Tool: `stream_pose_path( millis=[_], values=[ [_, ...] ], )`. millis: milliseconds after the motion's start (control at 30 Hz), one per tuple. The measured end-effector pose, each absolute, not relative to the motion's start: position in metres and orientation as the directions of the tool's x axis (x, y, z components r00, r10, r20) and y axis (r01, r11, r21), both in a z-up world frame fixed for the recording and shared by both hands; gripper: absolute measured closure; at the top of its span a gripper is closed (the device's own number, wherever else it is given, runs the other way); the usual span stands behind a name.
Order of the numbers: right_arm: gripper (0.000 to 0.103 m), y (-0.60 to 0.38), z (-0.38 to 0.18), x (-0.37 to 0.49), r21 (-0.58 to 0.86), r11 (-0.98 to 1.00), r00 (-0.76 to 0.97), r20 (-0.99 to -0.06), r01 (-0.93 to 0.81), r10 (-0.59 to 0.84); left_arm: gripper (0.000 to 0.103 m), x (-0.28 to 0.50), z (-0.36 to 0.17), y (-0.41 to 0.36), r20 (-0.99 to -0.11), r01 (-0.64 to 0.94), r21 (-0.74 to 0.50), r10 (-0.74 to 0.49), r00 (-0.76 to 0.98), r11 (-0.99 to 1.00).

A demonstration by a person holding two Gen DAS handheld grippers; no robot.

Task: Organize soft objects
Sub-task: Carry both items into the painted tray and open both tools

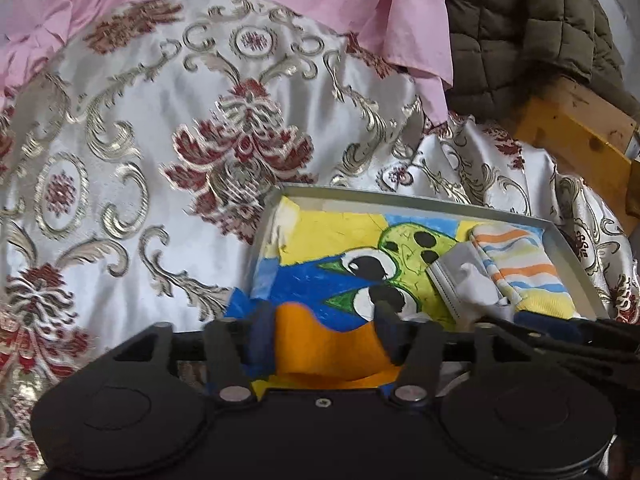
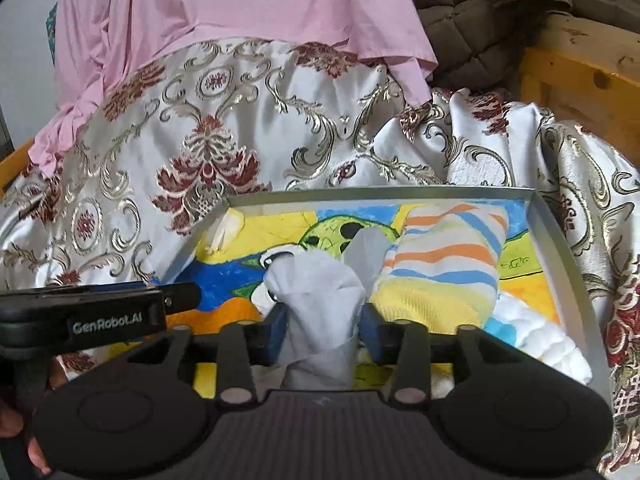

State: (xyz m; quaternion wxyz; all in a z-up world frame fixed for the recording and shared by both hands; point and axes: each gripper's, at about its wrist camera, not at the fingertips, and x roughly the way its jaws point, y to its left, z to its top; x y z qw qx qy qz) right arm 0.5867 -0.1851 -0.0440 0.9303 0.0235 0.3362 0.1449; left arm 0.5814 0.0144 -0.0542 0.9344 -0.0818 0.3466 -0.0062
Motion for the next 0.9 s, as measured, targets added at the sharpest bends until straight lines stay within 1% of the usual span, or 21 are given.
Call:
stream_pose_path(
  millis=[67,167,233,367,433,567,667,733,900],
  values=[
    [0.046,-0.188,-0.037,0.581,0.138,0.959,0.746,-0.604,-0.249,0.281,0.031,0.576,-0.048,0.015,-0.637,-0.052,-0.142,-0.051,0.769,0.988],
    [0.039,-0.192,-0.021,0.569,0.135,0.960,0.774,-0.569,-0.246,0.278,0.025,0.565,-0.036,0.016,-0.612,-0.059,-0.126,-0.031,0.790,0.990],
    [0.032,-0.195,-0.008,0.560,0.130,0.962,0.796,-0.541,-0.241,0.272,0.023,0.555,-0.026,0.016,-0.590,-0.066,-0.110,-0.012,0.807,0.992],
    [0.025,-0.205,0.022,0.535,0.132,0.962,0.840,-0.469,-0.239,0.274,0.016,0.530,-0.001,0.019,-0.543,-0.078,-0.098,0.013,0.840,0.992],
    [0.018,-0.211,0.036,0.520,0.136,0.962,0.858,-0.434,-0.237,0.273,0.015,0.515,0.011,0.020,-0.516,-0.084,-0.099,0.021,0.856,0.992],
    [0.013,-0.222,0.061,0.487,0.139,0.961,0.883,-0.379,-0.240,0.275,0.011,0.481,0.037,0.020,-0.462,-0.093,-0.099,0.037,0.886,0.991],
    [0.008,-0.230,0.074,0.459,0.142,0.961,0.900,-0.338,-0.238,0.274,0.005,0.450,0.055,0.018,-0.419,-0.096,-0.108,0.042,0.907,0.989],
    [0.005,-0.235,0.080,0.441,0.144,0.960,0.907,-0.319,-0.242,0.276,0.004,0.431,0.064,0.016,-0.391,-0.086,-0.114,0.035,0.920,0.990],
    [0.002,-0.242,0.087,0.397,0.116,0.963,0.923,-0.279,-0.243,0.266,0.004,0.386,0.080,0.007,-0.349,-0.079,-0.125,0.030,0.937,0.989]
  ],
)
